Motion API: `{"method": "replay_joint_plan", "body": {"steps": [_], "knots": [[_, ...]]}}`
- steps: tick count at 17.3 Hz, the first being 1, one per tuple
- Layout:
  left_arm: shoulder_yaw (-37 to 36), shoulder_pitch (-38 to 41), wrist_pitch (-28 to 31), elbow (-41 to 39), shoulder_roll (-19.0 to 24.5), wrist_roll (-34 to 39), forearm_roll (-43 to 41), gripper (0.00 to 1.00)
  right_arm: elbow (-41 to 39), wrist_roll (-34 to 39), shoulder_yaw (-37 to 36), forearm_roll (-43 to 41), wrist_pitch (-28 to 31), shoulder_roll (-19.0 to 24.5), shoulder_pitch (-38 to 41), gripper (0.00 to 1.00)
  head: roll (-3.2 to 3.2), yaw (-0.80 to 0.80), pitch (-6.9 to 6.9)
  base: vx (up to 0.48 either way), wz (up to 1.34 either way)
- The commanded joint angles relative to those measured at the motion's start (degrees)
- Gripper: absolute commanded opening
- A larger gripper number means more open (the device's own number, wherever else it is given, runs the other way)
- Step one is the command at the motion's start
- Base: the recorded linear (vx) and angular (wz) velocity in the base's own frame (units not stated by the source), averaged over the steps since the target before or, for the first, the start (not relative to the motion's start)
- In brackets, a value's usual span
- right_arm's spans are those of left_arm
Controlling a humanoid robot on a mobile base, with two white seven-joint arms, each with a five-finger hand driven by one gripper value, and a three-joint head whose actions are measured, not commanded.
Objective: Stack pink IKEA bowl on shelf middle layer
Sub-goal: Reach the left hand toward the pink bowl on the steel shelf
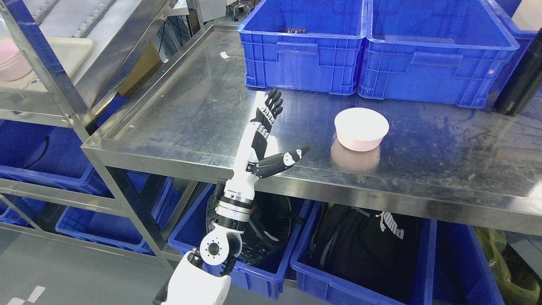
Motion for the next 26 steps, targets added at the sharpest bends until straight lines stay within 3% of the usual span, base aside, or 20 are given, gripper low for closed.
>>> {"method": "replay_joint_plan", "body": {"steps": [1,3,4,7,9,11,13,14,16,18,26], "knots": [[-0.9,0.0,-0.6,-0.1,1.0,-0.4,0.0,1.0,-1.0,0.0,0.0,0.0,0.0,-1.0,0.2,1.0,0.0,0.0,0.0,0.0,0.0],[-0.9,-1.0,-0.6,-0.1,1.0,-1.7,-0.2,1.0,-1.0,0.0,0.0,0.0,0.0,-1.0,0.2,1.0,0.0,0.0,0.0,0.0,0.0],[-0.8,-3.4,0.5,0.0,1.0,-3.8,-4.5,1.0,-1.0,0.0,0.0,0.0,0.0,-1.0,0.3,1.0,0.0,0.0,0.0,0.0,0.0],[-0.9,-10.7,3.3,-0.1,3.8,-12.0,-29.7,1.0,-1.0,0.0,0.0,0.0,0.0,-1.0,0.2,1.0,0.0,0.0,0.0,0.0,0.0],[-0.9,-19.8,12.9,-0.1,3.3,-26.1,-38.7,1.0,-1.0,0.0,0.0,0.0,0.0,-1.0,0.2,1.0,0.0,0.0,0.0,0.0,0.0],[-1.8,-28.4,19.2,0.2,4.2,-29.8,-40.2,0.98,-1.0,0.0,0.0,0.0,0.0,-1.0,0.2,1.0,0.0,0.0,0.0,0.0,0.0],[-5.8,-31.9,22.2,0.2,8.6,-32.9,-47.2,0.82,-1.0,0.0,0.0,0.0,0.0,-1.0,0.2,1.0,0.0,0.0,0.0,0.0,-0.01],[-6.6,-33.2,24.3,0.2,9.6,-38.1,-52.7,0.8,-1.0,0.0,0.0,0.0,0.0,-1.0,0.2,1.0,0.0,0.0,0.0,0.0,-0.02],[-8.1,-34.9,24.8,0.4,8.4,-44.9,-54.6,0.8,-1.0,0.0,0.0,0.0,0.0,-1.0,0.2,1.0,0.0,0.0,0.0,0.0,0.0],[-12.2,-36.1,24.9,2.0,8.4,-45.3,-54.8,0.85,-1.0,0.0,0.0,0.0,0.0,-1.0,0.3,1.0,0.0,0.0,0.0,0.0,0.0],[-16.8,-36.3,24.9,7.5,2.7,-46.0,-54.4,0.88,-1.0,0.0,0.0,0.0,0.0,-1.0,0.2,1.0,0.0,0.0,0.0,0.0,0.0]]}}
